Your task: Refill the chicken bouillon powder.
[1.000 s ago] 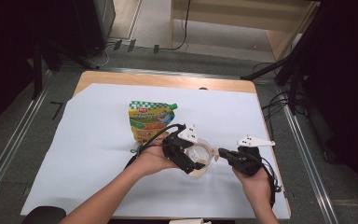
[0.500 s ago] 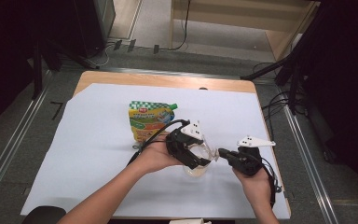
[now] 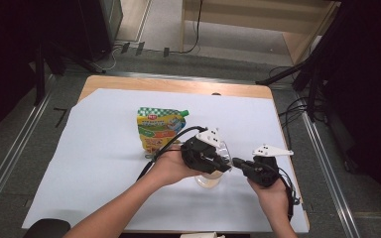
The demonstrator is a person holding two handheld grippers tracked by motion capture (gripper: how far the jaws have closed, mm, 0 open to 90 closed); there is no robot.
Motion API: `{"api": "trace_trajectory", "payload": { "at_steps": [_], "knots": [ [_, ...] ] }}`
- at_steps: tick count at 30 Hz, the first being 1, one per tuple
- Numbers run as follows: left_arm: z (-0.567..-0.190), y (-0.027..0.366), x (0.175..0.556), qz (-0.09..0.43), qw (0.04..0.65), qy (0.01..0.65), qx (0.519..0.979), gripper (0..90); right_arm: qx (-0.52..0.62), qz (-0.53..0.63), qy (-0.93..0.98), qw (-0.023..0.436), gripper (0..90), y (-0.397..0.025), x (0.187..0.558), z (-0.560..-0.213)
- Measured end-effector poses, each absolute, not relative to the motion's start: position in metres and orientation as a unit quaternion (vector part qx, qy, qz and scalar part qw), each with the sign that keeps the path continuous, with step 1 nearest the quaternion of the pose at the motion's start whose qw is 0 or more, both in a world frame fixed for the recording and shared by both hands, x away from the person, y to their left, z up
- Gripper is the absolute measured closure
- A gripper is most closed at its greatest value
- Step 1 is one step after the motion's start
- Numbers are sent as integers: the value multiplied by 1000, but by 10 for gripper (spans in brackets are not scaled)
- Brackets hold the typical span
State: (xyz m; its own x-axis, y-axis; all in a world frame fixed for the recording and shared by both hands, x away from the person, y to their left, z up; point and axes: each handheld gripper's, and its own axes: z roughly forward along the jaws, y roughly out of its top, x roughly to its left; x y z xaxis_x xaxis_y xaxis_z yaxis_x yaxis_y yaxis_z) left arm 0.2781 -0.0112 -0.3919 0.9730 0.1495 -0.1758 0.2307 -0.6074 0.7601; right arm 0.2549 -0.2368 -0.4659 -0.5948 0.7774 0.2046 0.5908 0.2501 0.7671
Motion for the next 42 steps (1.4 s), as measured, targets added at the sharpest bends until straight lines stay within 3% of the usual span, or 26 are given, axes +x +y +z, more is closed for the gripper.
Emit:
{"api": "trace_trajectory", "payload": {
  "at_steps": [2, 15, 23, 32, 39, 42],
  "knots": [
    [-391, -13, 278, -51, 430, 106, 895, 861, 437, 429, 783, 109, 900, -237, 255, -466],
    [-391, -31, 286, -77, 441, 110, 887, 864, 435, 429, 784, 106, 900, -238, 254, -466],
    [-390, -25, 290, -82, 437, 128, 887, 785, 436, 432, 782, 109, 900, -240, 251, -463],
    [-386, 0, 297, -94, 434, 158, 882, 603, 449, 443, 768, 113, 900, -249, 228, -453],
    [-386, 19, 302, -93, 435, 187, 876, 583, 449, 447, 765, 114, 897, -245, 212, -446],
    [-385, 32, 304, -83, 437, 191, 875, 520, 451, 448, 764, 107, 892, -245, 200, -446]
  ]
}}
